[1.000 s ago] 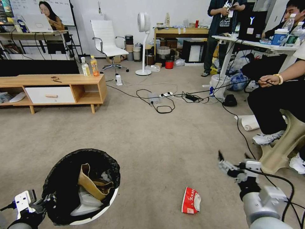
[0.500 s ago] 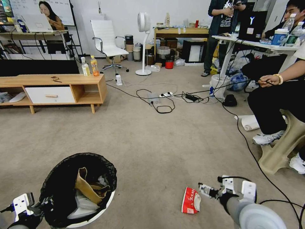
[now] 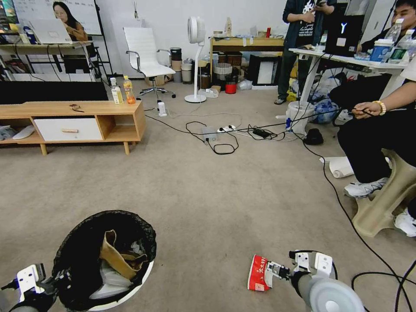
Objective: Pick up the trash bin and place the garbage on the floor into it.
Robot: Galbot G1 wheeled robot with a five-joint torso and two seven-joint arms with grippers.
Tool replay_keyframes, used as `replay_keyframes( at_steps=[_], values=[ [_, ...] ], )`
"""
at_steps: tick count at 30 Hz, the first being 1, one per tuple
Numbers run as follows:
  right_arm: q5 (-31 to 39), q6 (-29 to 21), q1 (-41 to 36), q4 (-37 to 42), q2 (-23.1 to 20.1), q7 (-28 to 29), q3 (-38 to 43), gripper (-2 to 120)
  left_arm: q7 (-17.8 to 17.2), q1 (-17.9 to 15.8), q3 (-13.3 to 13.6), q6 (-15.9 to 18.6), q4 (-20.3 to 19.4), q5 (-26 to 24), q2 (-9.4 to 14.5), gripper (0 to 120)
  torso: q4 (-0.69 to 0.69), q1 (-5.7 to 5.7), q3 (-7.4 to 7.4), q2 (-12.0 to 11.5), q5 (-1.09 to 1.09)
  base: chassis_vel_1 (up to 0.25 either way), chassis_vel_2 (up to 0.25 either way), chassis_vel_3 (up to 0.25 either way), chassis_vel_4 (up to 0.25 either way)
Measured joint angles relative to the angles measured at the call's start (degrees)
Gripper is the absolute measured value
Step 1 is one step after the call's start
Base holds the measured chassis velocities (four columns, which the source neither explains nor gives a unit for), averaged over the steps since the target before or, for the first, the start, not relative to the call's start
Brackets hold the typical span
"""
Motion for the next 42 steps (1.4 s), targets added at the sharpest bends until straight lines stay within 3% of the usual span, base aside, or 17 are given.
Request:
replay_keyframes(
  at_steps=[10,18,42],
  values=[
    [-2.83,1.97,6.19,-10.34,2.09,-4.72,-4.25,99,0.44,0.35,0.22,-0.02,0.8,1.48,-0.56,1,0.01,0.0,0.0,0.0,0.0,0.0,0.0,0.0,0.0],
    [-6.54,3.98,9.69,-18.69,4.53,-8.68,-6.16,99,0.55,0.79,0.06,-0.31,2.03,2.01,0.3,1,0.0,0.0,0.0,0.0,0.0,0.0,0.0,0.0,0.0],
    [-11.27,6.69,13.2,-31.46,9.89,-12.82,-9.03,92,0.55,-0.42,-0.05,-0.52,4.24,1.89,1.13,1,0.0,0.0,0.0,0.0,-0.01,0.0,0.0,0.0,0.0]
  ],
)
